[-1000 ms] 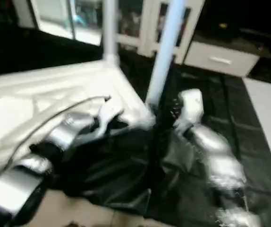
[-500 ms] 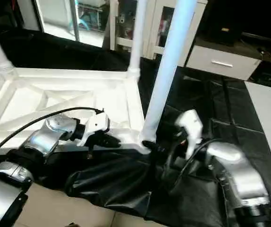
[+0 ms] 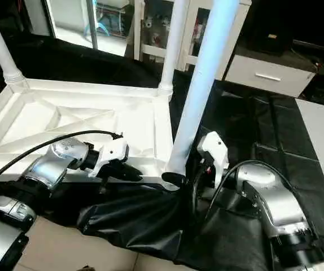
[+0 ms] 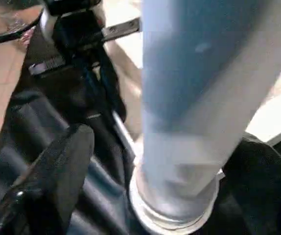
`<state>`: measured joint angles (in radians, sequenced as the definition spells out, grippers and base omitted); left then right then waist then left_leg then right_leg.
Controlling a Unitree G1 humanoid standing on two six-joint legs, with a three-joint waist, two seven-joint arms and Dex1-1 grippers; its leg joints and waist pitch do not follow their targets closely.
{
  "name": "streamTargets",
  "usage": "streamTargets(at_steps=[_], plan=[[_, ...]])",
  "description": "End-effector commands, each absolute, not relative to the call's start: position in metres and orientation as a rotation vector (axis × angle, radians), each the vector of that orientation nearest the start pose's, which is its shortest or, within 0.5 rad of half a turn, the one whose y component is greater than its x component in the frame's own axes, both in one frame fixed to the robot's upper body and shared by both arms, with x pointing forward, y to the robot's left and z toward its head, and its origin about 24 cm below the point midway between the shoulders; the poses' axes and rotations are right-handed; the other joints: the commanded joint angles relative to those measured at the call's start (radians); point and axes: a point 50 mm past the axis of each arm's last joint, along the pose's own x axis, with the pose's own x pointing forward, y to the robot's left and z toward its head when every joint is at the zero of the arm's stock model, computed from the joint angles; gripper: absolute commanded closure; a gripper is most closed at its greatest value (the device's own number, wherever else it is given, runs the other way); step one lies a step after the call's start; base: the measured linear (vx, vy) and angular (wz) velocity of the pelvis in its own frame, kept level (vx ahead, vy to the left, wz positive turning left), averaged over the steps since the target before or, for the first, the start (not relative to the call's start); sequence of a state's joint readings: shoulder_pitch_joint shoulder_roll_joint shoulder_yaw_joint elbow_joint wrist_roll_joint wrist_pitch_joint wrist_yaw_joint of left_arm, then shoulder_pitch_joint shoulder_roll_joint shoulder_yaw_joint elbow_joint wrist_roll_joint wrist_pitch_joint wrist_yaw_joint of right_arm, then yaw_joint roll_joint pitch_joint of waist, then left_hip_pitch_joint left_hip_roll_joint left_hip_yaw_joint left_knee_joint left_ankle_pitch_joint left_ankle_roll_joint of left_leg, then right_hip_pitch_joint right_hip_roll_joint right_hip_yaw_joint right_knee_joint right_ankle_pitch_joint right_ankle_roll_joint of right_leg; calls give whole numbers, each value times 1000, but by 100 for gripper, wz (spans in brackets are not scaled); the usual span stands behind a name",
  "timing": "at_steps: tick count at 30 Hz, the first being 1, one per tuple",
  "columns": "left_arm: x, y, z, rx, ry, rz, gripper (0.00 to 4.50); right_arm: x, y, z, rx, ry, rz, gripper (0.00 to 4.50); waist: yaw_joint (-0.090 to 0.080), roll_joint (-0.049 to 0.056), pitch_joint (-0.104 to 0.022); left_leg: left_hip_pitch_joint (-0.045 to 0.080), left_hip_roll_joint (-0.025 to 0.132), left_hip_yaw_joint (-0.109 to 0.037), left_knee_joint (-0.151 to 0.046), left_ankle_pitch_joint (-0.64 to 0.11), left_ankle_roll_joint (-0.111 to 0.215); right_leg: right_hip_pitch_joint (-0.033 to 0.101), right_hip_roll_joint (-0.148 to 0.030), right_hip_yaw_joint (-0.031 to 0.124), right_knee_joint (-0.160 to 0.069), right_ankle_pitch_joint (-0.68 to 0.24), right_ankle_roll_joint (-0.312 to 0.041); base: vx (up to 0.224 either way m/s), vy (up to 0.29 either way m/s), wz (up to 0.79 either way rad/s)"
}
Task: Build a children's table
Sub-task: Rotate leg to tighten
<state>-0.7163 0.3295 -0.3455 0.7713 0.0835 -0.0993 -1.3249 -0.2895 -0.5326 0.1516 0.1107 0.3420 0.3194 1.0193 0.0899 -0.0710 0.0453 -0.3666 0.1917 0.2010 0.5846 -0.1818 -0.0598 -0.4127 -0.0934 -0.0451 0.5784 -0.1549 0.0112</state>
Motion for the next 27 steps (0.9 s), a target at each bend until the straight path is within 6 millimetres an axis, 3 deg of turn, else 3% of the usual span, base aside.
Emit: streamTargets(at_steps=[1, 8, 21, 27], plan=[[310, 116, 36, 596, 556, -1614, 450, 278, -176, 75, -147, 313, 1137, 69, -4, 0, -56, 18, 46, -18, -78, -289, 10, 39, -54, 33, -54, -249, -212, 0, 0, 0], [308, 118, 37, 603, 568, -1627, 450, 286, -176, 73, -160, 324, 1155, 132, -3, -3, -59, 16, 44, -16, -73, -242, 28, 44, -52, 32, -45, -190, -233, 0, 0, 0], [307, 119, 37, 615, 586, -1629, 450, 287, -174, 67, -185, 347, 1200, 244, -3, 1, -58, 21, 45, -17, -75, -279, 17, 41, -52, 32, -50, -235, -229, 0, 0, 0], [308, 118, 36, 602, 586, -1617, 450, 285, -176, 58, -122, 359, 1162, 256, -4, 0, -60, 21, 44, -17, -74, -277, 16, 42, -51, 31, -48, -222, -231, 0, 0, 0]])
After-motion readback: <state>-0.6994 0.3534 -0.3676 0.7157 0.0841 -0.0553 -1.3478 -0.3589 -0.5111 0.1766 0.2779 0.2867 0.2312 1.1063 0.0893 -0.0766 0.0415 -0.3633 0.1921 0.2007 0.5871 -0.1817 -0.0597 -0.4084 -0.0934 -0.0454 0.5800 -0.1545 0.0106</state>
